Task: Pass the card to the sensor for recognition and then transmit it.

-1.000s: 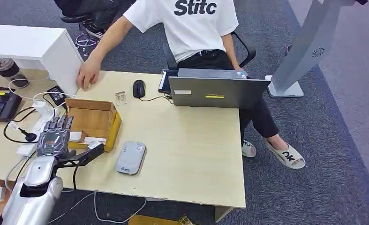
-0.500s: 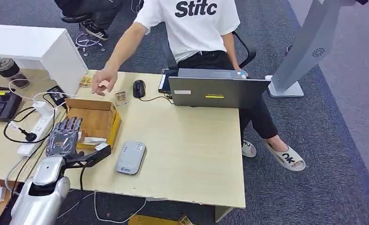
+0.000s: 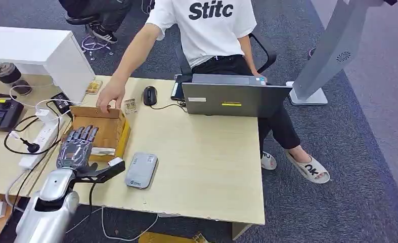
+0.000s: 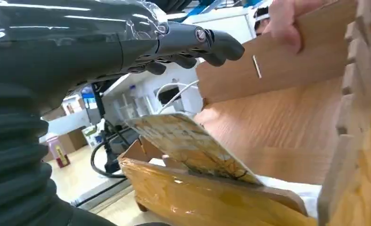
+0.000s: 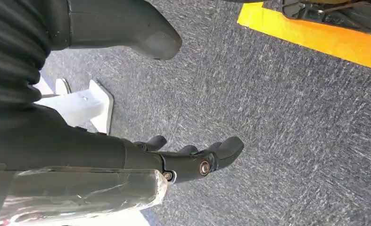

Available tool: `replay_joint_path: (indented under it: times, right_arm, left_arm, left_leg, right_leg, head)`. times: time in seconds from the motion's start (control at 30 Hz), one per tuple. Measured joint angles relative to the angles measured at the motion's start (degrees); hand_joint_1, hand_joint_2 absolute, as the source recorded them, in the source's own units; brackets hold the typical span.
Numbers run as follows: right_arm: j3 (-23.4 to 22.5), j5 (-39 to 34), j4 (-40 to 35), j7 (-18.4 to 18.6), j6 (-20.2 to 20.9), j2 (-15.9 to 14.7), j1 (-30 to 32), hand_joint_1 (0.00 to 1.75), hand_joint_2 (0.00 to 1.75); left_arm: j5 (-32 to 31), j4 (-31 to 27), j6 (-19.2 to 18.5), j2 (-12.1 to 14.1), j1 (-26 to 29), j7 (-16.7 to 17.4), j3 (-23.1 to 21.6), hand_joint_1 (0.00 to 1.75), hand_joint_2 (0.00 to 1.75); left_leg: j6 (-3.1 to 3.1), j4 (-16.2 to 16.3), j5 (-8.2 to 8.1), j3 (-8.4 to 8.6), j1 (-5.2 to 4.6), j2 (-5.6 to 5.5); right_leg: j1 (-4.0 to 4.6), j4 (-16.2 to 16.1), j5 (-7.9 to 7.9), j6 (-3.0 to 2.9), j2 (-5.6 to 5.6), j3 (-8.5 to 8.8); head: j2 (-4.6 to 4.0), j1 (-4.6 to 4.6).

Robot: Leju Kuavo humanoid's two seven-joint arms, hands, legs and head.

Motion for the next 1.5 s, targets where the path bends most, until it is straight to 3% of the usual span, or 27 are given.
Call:
replay_joint_path:
  times: [0.67,0.73,0.77,0.8,0.83,0.9,1.5]
  right_arm:
    - [0.98,0.0,0.0,0.02,0.0,-0.26,0.0,0.0,1.75]
    - [0.98,0.0,0.0,0.02,0.0,-0.28,0.01,0.0,1.75]
    - [0.98,0.0,0.0,0.02,0.0,-0.31,0.01,0.0,1.75]
    - [0.98,0.0,0.0,0.02,0.0,-0.33,0.01,0.0,1.75]
    - [0.98,0.0,0.0,0.02,0.02,-0.33,0.01,0.0,1.75]
    - [0.98,0.0,0.0,0.02,0.04,-0.35,0.01,0.0,1.75]
    - [0.98,0.0,0.0,-0.15,-0.11,-0.44,0.05,0.0,1.75]
  left_arm:
    - [-0.02,0.92,0.5,-1.86,-2.19,-0.98,0.0,0.02,1.75]
    - [0.0,0.98,0.5,-1.97,-2.27,-1.13,0.0,0.21,1.75]
    - [0.0,1.09,0.48,-2.01,-2.35,-1.4,0.02,0.63,1.75]
    - [0.0,1.16,0.39,-2.1,-2.39,-1.57,0.02,1.26,1.75]
    - [0.0,1.2,0.24,-2.16,-2.39,-1.88,0.02,1.52,1.75]
    - [-0.02,1.38,-0.15,-2.32,-2.4,-2.36,0.09,1.71,1.75]
    - [0.0,2.82,-0.92,-2.99,-2.18,-3.76,1.42,1.75,1.75]
  left_leg:
    - [0.0,0.0,0.0,0.0,0.0,-0.01]
    - [0.0,0.0,0.0,0.0,0.0,0.0]
    - [0.0,0.0,0.0,0.0,0.0,0.0]
    - [0.0,0.0,0.0,0.0,0.0,0.0]
    - [0.0,0.0,0.0,0.0,0.0,0.0]
    - [0.0,0.0,0.0,-0.01,0.0,0.0]
    - [0.0,0.0,-0.01,-0.02,0.0,0.02]
  right_leg:
    - [0.0,0.0,0.0,0.0,0.0,0.01]
    - [0.0,0.0,0.01,0.0,0.0,0.0]
    - [0.0,0.0,0.01,0.0,0.0,0.01]
    - [0.0,0.0,0.01,0.0,0.0,0.01]
    - [0.0,0.0,0.01,0.0,0.0,0.01]
    - [0.0,0.0,0.01,0.0,0.0,0.01]
    - [0.0,0.0,0.0,0.0,0.01,0.0]
  head:
    - [0.0,0.0]
    - [0.0,0.0]
    - [0.0,0.0]
    - [0.0,0.0]
    - [0.0,0.0]
    - [0.0,0.0]
    - [0.0,0.0]
